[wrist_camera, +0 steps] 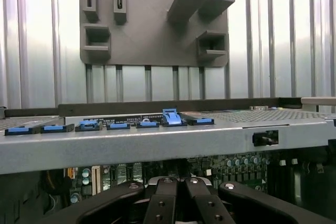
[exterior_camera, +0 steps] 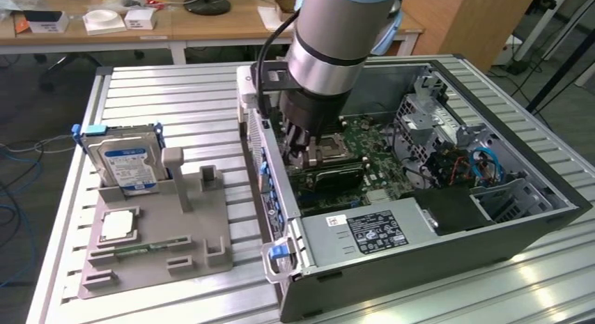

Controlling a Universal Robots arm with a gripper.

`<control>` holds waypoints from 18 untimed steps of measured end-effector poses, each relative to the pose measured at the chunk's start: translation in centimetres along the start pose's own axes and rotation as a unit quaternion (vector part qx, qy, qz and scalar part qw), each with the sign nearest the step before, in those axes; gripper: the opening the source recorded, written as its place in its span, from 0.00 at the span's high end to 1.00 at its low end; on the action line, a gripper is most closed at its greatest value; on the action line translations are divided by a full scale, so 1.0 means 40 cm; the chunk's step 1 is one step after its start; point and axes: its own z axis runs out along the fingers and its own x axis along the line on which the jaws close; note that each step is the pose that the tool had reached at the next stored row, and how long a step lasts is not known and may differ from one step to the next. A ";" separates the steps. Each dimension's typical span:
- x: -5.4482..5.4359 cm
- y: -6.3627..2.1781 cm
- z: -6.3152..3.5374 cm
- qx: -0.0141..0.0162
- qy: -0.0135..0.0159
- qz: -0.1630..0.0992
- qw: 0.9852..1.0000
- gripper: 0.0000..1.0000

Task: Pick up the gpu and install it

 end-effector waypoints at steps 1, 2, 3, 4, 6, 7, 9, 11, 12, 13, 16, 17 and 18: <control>0.000 0.000 0.002 -0.002 0.000 0.001 1.000 0.89; 0.001 -0.001 0.003 -0.004 0.000 0.001 1.000 0.89; 0.001 -0.001 0.005 -0.006 -0.001 0.002 1.000 0.89; 0.001 0.000 0.005 -0.007 -0.001 0.002 1.000 0.89; 0.001 0.000 0.005 -0.007 -0.001 0.002 1.000 0.89; 0.001 -0.001 0.006 -0.007 -0.001 0.002 1.000 0.89; 0.002 -0.001 0.009 -0.006 -0.002 0.003 1.000 0.89; 0.002 -0.001 0.010 -0.007 -0.002 0.004 1.000 0.89; 0.002 -0.001 0.011 -0.008 -0.002 0.005 1.000 0.89; 0.002 -0.002 0.011 -0.012 -0.002 0.006 1.000 0.89; 0.003 -0.001 0.012 -0.019 -0.001 0.008 1.000 0.89; 0.003 -0.001 0.012 -0.019 -0.001 0.008 1.000 0.89; 0.003 -0.001 0.013 -0.019 -0.001 0.009 1.000 0.89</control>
